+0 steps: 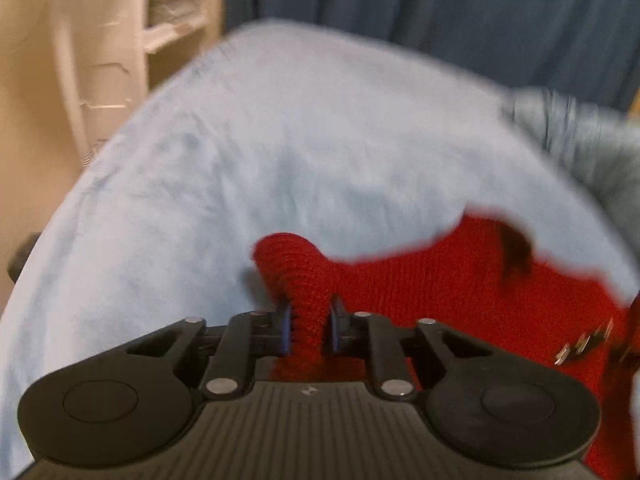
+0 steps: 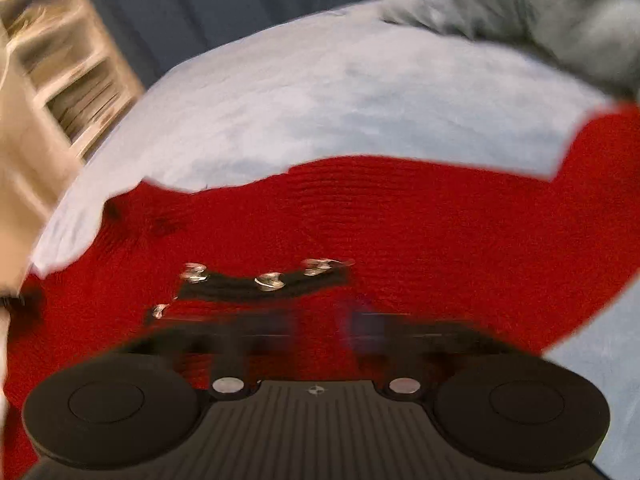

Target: Fold small clothes

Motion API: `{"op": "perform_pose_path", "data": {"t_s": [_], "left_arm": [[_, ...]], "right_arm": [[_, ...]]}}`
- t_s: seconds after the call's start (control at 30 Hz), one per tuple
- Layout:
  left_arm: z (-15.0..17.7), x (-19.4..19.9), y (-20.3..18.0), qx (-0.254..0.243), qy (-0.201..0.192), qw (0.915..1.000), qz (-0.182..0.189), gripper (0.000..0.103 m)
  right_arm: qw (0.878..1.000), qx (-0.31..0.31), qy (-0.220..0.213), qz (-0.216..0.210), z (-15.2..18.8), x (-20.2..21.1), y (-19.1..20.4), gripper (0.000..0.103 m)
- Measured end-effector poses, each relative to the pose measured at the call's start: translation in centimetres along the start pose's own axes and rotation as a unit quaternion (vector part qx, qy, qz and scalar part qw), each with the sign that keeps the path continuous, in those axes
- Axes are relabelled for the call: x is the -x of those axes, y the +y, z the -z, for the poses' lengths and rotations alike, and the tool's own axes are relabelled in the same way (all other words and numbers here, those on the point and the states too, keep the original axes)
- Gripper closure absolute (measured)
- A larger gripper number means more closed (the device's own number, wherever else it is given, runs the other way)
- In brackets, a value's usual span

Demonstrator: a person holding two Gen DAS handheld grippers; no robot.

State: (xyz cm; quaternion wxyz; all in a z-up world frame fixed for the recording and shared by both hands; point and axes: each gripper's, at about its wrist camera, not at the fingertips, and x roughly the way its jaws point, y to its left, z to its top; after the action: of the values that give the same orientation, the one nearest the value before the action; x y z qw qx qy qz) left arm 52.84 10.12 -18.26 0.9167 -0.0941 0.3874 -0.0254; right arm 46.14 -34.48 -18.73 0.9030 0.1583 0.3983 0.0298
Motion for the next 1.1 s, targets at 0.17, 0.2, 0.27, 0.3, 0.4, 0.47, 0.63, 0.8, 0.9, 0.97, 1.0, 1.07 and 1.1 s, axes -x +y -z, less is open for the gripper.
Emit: {"op": "perform_pose_path", "data": {"t_s": [0.17, 0.2, 0.27, 0.3, 0.4, 0.47, 0.63, 0.8, 0.9, 0.97, 1.0, 1.07, 1.1], "left_arm": [[0.5, -0.3, 4.8, 0.073, 0.005, 0.9972, 0.012, 0.084], [0.7, -1.3, 4.5, 0.062, 0.018, 0.9979, 0.004, 0.083], [1.2, -2.4, 3.5, 0.049, 0.023, 0.9981, -0.027, 0.064], [1.4, -2.3, 3.2, 0.041, 0.016, 0.9982, -0.042, 0.057], [1.7, -1.3, 2.5, 0.007, 0.015, 0.9970, -0.075, 0.007], [2.2, 0.6, 2.4, -0.012, -0.008, 0.9965, -0.082, 0.007], [5.1, 4.9, 0.2, -0.081, -0.014, 0.9954, -0.049, 0.000], [9.1, 2.3, -2.9, -0.210, 0.017, 0.9674, -0.141, 0.000], [8.9, 5.0, -3.0, -0.170, 0.029, 0.9770, -0.126, 0.000], [9.6, 8.6, -3.6, -0.169, 0.008, 0.9776, -0.124, 0.000], [10.2, 10.5, -3.9, -0.176, 0.000, 0.9766, -0.124, 0.000], [11.6, 14.4, -4.7, -0.180, -0.012, 0.9767, -0.116, 0.000], [12.4, 16.5, -5.1, -0.178, -0.017, 0.9777, -0.110, 0.000]], "right_arm": [[0.995, -0.079, -0.052, -0.040, -1.3, 3.8, -0.3, 0.100], [0.996, -0.077, -0.042, -0.017, -1.3, 2.8, -0.3, 0.100], [0.997, -0.067, 0.005, 0.028, -0.6, -0.2, -0.8, 0.100], [0.997, -0.056, 0.029, 0.038, 0.0, -1.8, -1.1, 0.100], [0.998, -0.044, 0.007, 0.033, 0.3, -1.4, -1.2, 0.093], [0.996, -0.080, 0.004, 0.037, 0.3, 0.3, -1.8, 0.074], [0.999, -0.002, -0.015, 0.030, 2.7, 3.3, 0.0, 0.043], [0.991, 0.080, 0.023, 0.103, 3.8, 0.1, 2.2, 0.040], [0.991, 0.093, 0.029, 0.088, 4.1, 3.6, 3.4, 0.040], [0.996, 0.074, -0.009, 0.052, 4.9, 8.5, 3.4, 0.036], [0.997, 0.067, -0.021, 0.043, 5.6, 11.0, 3.3, 0.031], [0.997, 0.055, -0.042, 0.032, 7.7, 16.1, 3.2, 0.027], [0.997, 0.053, -0.049, 0.030, 8.9, 18.6, 3.1, 0.025]]}}
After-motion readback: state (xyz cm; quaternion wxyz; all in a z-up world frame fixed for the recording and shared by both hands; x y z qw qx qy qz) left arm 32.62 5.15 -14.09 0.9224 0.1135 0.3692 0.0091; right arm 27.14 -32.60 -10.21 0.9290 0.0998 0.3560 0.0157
